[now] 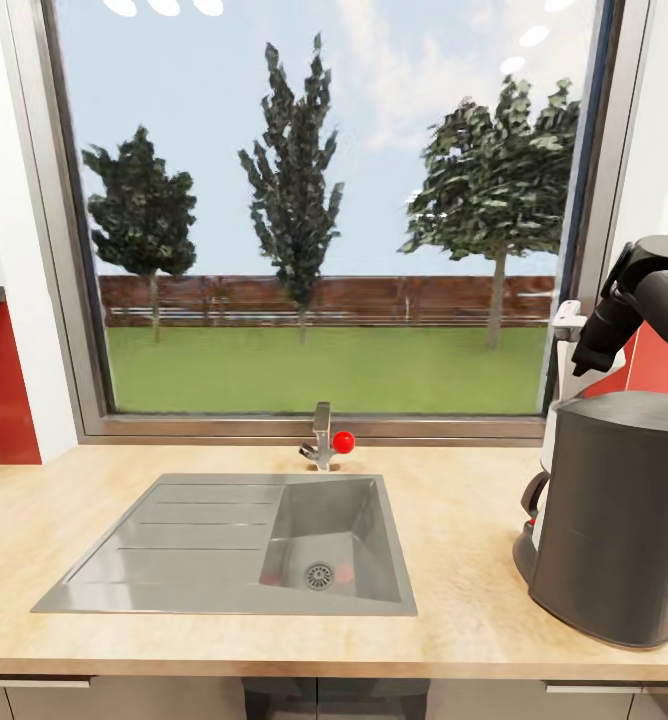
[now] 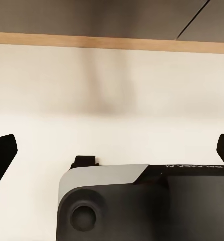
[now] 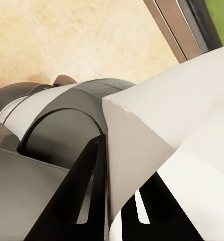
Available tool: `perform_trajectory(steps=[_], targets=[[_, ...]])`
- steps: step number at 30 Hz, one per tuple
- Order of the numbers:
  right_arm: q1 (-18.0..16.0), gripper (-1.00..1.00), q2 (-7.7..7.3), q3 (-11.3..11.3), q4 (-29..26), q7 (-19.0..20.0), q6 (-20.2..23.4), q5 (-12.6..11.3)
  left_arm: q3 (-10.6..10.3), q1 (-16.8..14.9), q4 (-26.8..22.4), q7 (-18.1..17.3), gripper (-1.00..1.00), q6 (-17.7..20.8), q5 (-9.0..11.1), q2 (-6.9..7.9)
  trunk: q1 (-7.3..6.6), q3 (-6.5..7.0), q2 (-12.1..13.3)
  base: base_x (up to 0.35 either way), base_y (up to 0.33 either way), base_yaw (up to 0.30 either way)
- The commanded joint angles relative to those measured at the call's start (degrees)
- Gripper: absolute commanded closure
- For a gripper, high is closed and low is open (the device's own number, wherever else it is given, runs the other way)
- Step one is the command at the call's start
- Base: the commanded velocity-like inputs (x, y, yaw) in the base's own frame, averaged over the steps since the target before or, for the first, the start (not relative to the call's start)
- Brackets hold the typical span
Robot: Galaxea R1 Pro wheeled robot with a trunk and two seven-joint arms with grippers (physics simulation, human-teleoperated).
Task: Set up a coffee station on the kitchen countertop: keep the coffee maker on the countertop, move the bottle of coffee from the kitchen shelf to the counter next to the coffee maker, place a paper coffee filter on top of the coffee maker, put the saucer next to the coffee maker with the coffee cup on the saucer, and place the electric kettle next to the coffee maker.
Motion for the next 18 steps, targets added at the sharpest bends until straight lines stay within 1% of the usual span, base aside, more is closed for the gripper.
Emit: perform_trajectory(steps=[1,18], targets=[[0.0,1.00,-0.05,0.3,-0.1,0.3,0.9,0.0,0.1,0.0,-0.1,0.0,-1.00,-0.1,0.1,-0.02,0.01,-0.09,0.0,0.000,0.000,0.000],[0.0,1.00,0.00,0.2,-0.1,0.3,0.9,0.1,0.1,0.0,-0.1,0.0,-1.00,-0.1,0.1,-0.02,0.01,-0.09,0.0,0.000,0.000,0.000]])
